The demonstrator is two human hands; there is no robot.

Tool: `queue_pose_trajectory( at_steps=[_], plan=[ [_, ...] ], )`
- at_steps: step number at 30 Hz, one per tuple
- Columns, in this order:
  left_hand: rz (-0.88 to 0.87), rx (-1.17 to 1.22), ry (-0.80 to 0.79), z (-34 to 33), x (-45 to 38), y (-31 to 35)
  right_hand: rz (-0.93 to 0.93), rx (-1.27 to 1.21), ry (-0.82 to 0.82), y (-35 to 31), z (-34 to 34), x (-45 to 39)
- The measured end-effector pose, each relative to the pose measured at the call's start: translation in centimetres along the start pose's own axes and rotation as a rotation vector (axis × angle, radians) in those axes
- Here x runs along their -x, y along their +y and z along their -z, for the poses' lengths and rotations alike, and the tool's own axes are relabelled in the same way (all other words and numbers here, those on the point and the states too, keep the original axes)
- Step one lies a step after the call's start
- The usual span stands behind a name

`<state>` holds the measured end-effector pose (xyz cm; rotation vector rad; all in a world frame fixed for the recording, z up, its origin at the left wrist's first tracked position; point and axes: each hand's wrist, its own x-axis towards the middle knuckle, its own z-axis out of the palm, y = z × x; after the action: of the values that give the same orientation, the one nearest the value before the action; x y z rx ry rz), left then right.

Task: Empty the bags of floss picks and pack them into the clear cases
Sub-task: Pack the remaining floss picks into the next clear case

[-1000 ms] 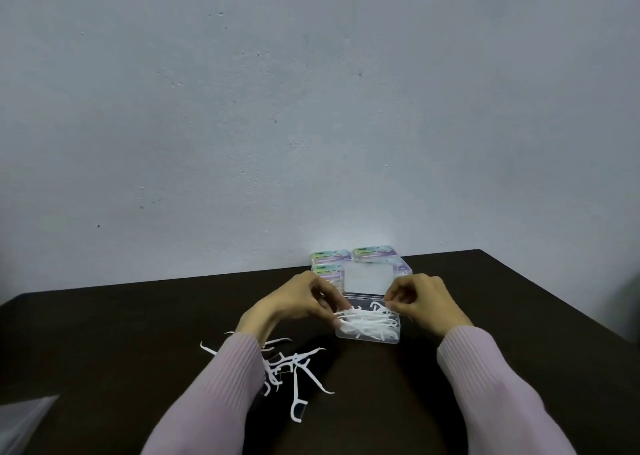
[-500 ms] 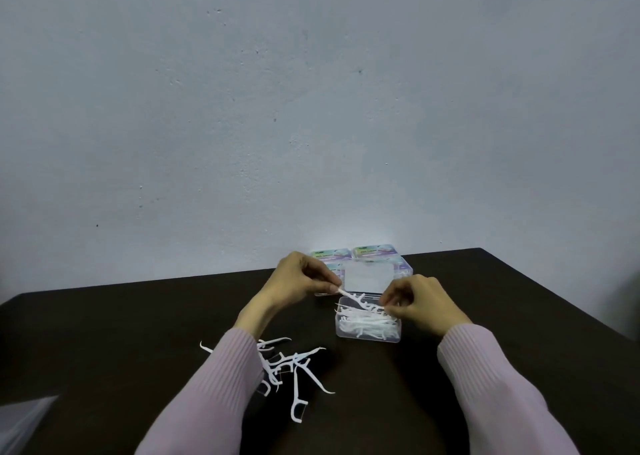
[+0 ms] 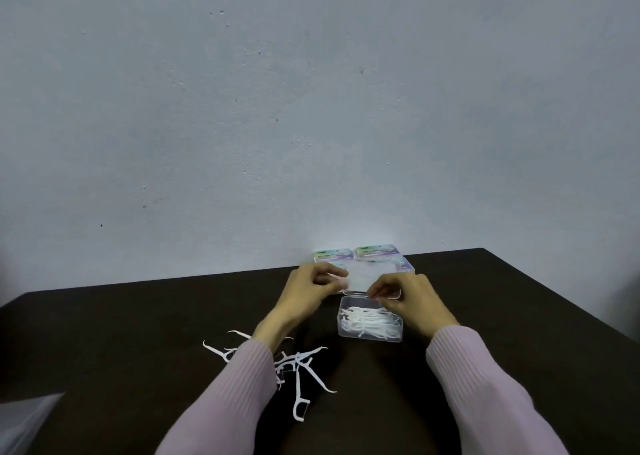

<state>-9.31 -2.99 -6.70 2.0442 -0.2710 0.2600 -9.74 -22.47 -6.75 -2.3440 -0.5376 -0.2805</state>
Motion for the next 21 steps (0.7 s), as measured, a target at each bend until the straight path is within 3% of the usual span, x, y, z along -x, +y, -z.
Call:
queue_pose_trajectory(
  at_steps=[5, 8, 13, 21],
  plan=[
    [-0.024, -0.114, -0.064, 1.9, 1.6, -0.7, 0.099, -0.022, -0.070, -1.7, -1.2, -0.1],
    [-0.043, -0.178, -0.097, 3.7, 3.0, -1.0, 0.180, 0.004, -0.237, -4.1, -1.7, 0.4],
    [0.049, -0.305, -0.209, 7.5, 5.9, -2.5, 0.187, 0.250, -0.564, -6.5, -3.2, 0.8],
    [0.141, -0.424, -0.239, 11.1, 9.2, -3.6, 0.254, 0.297, -0.519, -6.9, -4.6, 0.8]
  ],
)
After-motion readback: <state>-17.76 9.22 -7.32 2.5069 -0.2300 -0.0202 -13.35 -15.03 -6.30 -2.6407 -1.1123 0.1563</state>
